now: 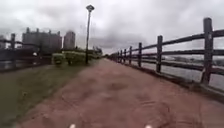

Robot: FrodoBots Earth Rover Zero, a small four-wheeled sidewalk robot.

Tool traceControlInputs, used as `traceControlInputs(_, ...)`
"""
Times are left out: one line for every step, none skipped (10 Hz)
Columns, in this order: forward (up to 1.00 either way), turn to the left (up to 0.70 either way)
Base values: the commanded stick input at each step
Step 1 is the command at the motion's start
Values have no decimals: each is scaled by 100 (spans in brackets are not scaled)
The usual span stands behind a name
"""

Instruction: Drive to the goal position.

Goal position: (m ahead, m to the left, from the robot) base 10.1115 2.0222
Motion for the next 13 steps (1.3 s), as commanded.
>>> traceControlInputs(98, 0)
traceControlInputs(98, 0)
traceControlInputs(98, 0)
traceControlInputs(98, 0)
traceControlInputs(98, 0)
traceControlInputs(98, 0)
traceControlInputs(98, 0)
traceControlInputs(98, 0)
traceControlInputs(98, 0)
traceControlInputs(98, 0)
traceControlInputs(98, 0)
traceControlInputs(98, 0)
traceControlInputs(98, 0)
